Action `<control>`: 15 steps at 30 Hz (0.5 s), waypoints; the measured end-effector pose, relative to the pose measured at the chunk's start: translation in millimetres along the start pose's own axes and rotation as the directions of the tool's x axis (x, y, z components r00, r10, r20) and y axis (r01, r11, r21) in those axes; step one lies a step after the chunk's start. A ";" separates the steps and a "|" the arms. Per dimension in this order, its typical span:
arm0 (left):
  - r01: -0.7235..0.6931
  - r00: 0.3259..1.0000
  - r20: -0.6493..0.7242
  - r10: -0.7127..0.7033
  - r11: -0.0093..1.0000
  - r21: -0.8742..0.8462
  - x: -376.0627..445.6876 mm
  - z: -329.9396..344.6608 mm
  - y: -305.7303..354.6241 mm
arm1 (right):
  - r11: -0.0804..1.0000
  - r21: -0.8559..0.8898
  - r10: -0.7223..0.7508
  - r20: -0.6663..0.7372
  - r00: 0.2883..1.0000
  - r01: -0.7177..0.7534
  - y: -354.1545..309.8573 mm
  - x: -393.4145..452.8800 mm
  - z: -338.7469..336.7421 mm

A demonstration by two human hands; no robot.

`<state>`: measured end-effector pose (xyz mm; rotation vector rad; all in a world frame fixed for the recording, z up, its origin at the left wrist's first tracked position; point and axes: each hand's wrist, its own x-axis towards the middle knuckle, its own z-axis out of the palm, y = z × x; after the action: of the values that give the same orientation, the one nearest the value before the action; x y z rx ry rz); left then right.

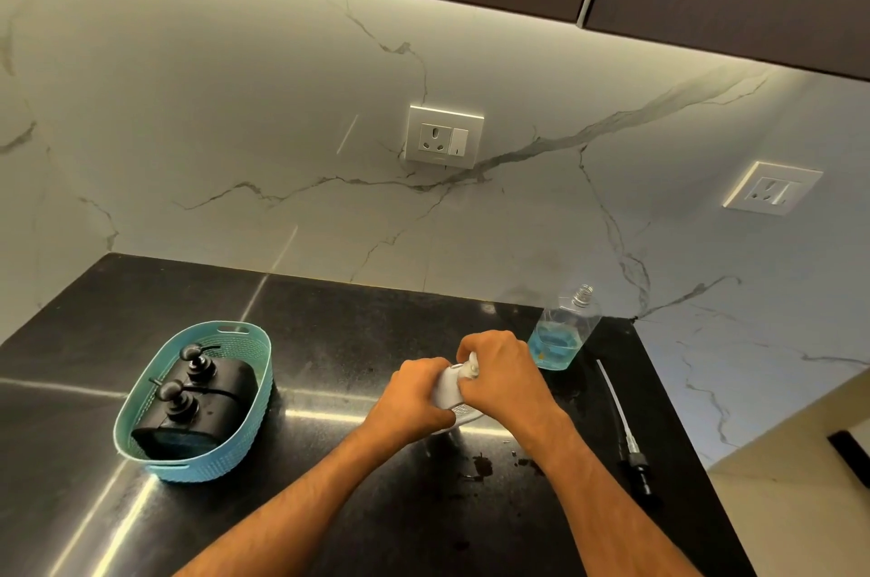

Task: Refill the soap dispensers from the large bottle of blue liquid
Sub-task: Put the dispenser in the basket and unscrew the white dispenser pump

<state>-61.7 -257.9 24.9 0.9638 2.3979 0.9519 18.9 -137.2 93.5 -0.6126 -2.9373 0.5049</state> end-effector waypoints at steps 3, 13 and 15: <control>0.009 1.000 0.006 -0.009 1.000 -0.005 0.8 -0.1 0.4 | 1.000 0.011 -0.001 0.001 1.000 0.001 -0.5 0.0 -0.1; -0.009 1.000 0.002 0.009 1.000 0.000 -0.3 3.6 0.7 | 1.000 0.001 0.011 -0.010 1.000 -0.011 3.3 -3.5 1.0; -0.005 1.000 0.007 0.005 1.000 0.006 -0.8 4.7 0.2 | 1.000 0.000 0.003 0.012 1.000 -0.003 3.3 -4.7 -0.5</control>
<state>-58.4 -256.3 21.8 0.9738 2.3951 0.9427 24.5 -136.0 92.7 -0.6164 -2.9481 0.5111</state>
